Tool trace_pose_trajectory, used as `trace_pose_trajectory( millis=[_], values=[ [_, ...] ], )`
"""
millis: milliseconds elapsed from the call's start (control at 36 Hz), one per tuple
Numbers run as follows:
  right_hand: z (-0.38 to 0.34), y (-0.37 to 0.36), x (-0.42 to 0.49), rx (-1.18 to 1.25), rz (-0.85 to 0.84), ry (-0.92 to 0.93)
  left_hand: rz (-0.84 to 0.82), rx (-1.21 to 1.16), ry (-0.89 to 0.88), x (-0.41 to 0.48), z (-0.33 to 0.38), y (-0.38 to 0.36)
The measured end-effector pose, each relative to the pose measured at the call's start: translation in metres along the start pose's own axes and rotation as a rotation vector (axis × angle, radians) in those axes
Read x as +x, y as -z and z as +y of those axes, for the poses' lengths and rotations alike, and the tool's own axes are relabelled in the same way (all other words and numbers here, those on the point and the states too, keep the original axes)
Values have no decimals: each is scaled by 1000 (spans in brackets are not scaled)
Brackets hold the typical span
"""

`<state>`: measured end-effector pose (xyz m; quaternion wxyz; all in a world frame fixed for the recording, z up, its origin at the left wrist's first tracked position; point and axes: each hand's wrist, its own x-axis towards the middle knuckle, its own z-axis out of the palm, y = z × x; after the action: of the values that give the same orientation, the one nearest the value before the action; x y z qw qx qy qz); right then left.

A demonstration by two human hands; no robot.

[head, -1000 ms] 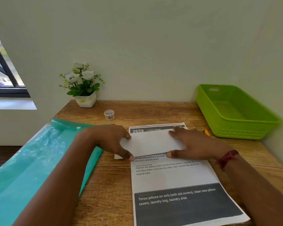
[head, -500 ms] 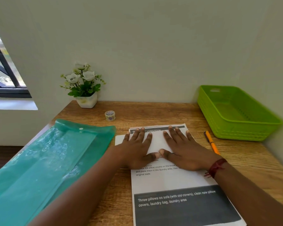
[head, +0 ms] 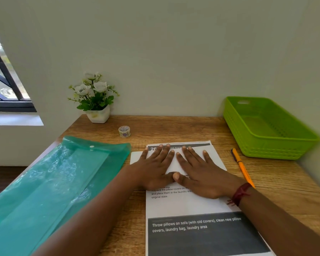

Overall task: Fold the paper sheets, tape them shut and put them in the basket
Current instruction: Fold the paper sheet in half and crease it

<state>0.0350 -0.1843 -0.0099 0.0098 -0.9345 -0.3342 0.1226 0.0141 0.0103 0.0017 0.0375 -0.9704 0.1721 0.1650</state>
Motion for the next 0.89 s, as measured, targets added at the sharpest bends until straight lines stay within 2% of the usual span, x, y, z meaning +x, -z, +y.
trace_pose_trajectory(
  millis=[333,694,889],
  values=[
    [-3,-5,3,18,43,12,27,38,17,2,11,-7],
    [16,-2,3,91,43,-140,-9,-113,245,-1,5,-5],
    [16,-2,6,80,57,-226,-2,-117,282,3,-10,-4]
  ],
)
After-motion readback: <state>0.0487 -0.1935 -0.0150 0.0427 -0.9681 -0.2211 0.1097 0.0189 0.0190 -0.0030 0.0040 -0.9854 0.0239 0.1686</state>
